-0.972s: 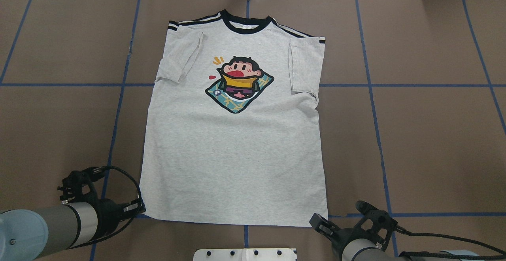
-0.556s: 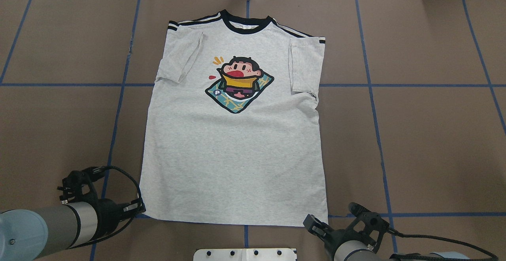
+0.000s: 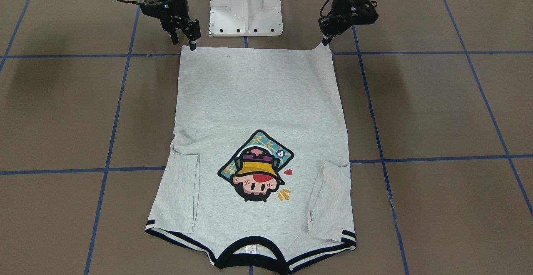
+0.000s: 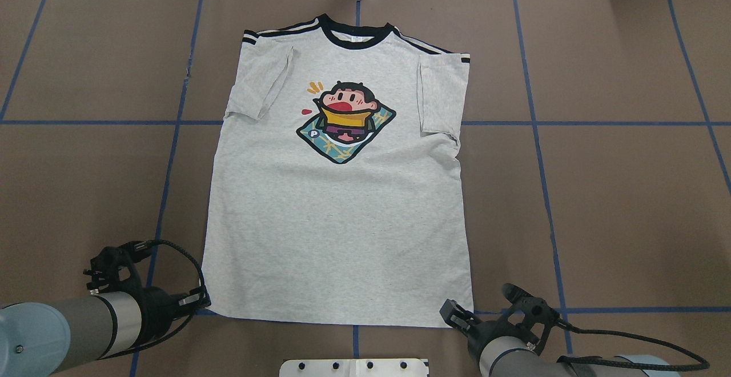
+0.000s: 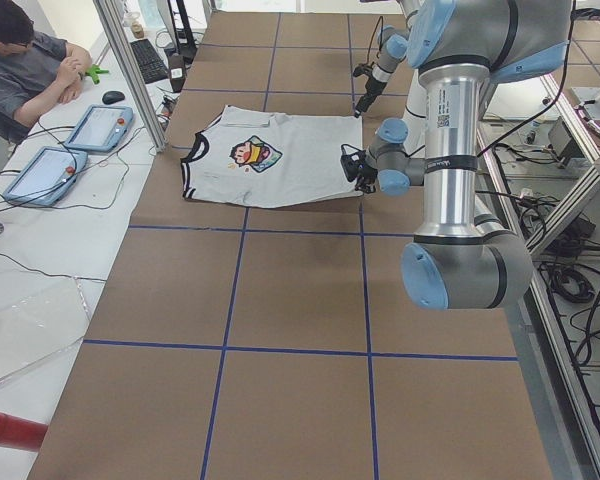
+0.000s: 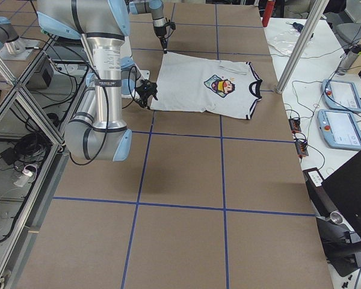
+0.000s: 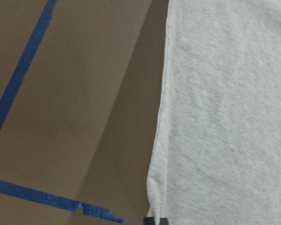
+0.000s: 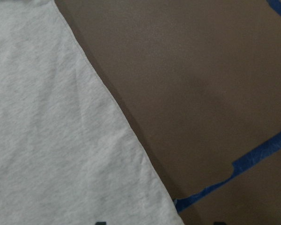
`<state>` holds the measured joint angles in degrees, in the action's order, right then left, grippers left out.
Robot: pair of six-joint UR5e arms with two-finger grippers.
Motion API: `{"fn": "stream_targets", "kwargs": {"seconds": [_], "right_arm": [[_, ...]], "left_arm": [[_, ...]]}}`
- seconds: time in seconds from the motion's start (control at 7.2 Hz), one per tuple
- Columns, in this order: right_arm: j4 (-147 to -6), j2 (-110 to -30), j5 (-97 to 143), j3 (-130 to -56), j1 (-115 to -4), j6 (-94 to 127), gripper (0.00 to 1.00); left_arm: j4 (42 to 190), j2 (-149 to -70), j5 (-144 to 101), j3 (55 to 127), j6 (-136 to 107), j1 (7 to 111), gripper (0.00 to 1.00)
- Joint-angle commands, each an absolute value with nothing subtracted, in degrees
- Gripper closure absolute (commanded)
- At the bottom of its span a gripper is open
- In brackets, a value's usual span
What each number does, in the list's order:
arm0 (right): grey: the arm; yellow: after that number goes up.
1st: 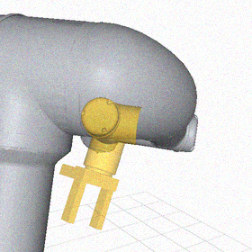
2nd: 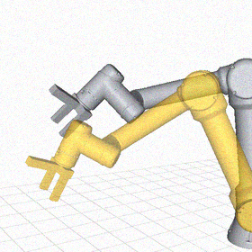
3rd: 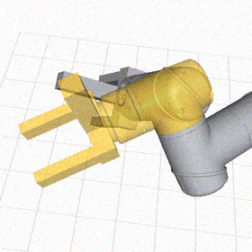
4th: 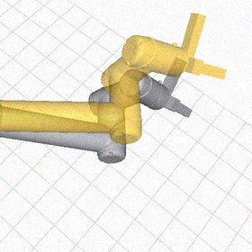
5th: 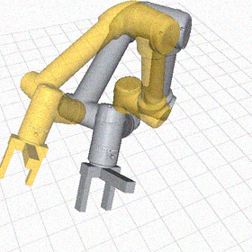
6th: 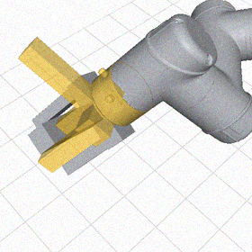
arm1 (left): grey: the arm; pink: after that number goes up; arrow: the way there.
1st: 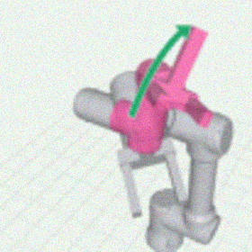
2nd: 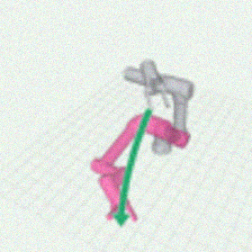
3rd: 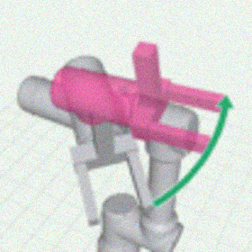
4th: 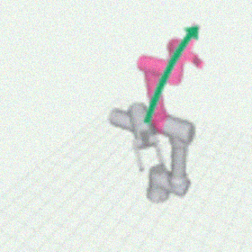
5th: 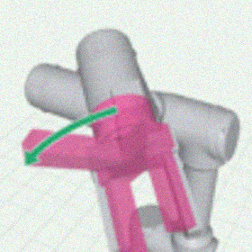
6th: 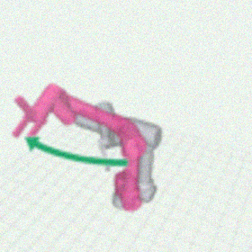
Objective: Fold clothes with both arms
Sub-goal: 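Pinch the hem corners with both grippers, adjusting grip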
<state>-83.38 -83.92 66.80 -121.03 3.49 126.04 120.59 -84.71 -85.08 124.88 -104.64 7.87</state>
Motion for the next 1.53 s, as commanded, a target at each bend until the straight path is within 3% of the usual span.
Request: {"fn": "stream_targets", "kwargs": {"seconds": [0.0, 0.56, 0.69, 0.83, 1.39], "right_arm": [[-83.32, -83.85, 66.80, -120.50, 3.08, 125.86, 0.19], [-83.41, -80.51, 64.86, -117.33, 2.90, 125.95, 0.36], [-83.41, -80.51, 64.86, -117.68, 2.73, 125.86, 0.48], [-83.41, -80.51, 64.86, -117.86, 2.64, 125.95, 0.67], [-83.41, -81.30, 62.41, -118.04, 4.30, 125.95, 0.63]], "left_arm": [[120.59, -84.73, -85.08, 124.89, -104.68, 7.82, 1.00], [120.67, -84.73, -84.90, 124.72, -104.68, 7.82, 1.00], [120.67, -84.73, -84.90, 124.63, -104.76, 7.82, 1.00], [120.67, -84.81, -84.90, 124.63, -104.77, 7.74, 1.00], [120.67, -84.81, -84.90, 124.63, -104.77, 7.65, 1.00]]}}
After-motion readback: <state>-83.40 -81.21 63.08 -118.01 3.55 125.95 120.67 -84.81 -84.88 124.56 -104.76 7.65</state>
